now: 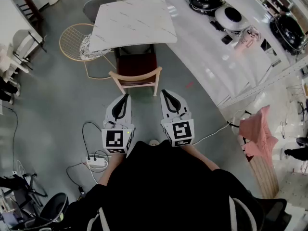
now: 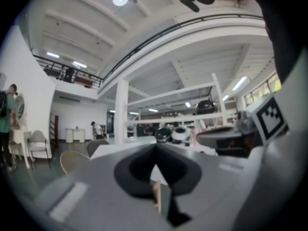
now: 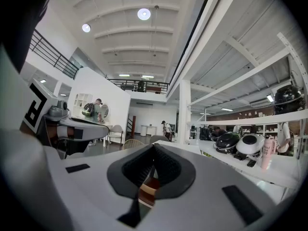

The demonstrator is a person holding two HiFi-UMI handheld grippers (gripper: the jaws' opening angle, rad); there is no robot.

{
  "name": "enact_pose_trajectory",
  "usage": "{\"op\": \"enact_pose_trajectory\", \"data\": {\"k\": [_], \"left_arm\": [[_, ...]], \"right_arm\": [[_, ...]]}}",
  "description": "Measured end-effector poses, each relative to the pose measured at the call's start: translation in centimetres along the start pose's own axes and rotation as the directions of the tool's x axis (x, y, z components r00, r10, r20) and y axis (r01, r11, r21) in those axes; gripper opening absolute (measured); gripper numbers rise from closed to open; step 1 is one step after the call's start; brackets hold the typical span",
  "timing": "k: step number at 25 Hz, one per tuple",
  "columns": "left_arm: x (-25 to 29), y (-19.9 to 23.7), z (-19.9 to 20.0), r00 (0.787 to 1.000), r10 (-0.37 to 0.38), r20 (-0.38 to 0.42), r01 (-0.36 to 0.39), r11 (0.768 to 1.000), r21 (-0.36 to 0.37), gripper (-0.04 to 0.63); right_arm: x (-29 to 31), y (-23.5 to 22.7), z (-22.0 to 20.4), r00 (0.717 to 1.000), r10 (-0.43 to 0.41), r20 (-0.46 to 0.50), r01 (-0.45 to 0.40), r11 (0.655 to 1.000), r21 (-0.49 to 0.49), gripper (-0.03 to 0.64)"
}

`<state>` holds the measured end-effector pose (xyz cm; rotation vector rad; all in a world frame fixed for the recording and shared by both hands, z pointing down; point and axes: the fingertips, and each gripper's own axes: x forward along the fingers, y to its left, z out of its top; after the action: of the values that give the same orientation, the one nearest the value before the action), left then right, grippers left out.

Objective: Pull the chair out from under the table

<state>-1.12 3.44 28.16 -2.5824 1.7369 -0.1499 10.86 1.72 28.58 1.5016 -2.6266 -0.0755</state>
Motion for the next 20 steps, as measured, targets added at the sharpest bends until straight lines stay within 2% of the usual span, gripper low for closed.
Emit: {"op": "enact_pose_trajectory", "data": {"k": [10,16,20], "left_arm": [[1.1,-0.1,-1.9,1.000,0.019,-0.014,-0.020,1.000,-0.016,0.006],[4.8,3.3,-3.2,1.000,0.019,-0.023,-0.019,1.000,-0.016,0.006],[8.5,6.2,-4.9,0.999,-0.012,-0.048,0.012,1.000,0.008,0.006]], "right_arm": [[1.3,-1.4,-1.1,0.999,0.029,0.018,-0.030,0.999,0.014,0.023],[6.0,-2.5,-2.4,1.000,0.030,0.005,-0.030,1.000,0.002,0.023],[10.8,-3.9,-3.6,1.000,0.011,-0.020,-0.011,1.000,0.004,0.023]]}}
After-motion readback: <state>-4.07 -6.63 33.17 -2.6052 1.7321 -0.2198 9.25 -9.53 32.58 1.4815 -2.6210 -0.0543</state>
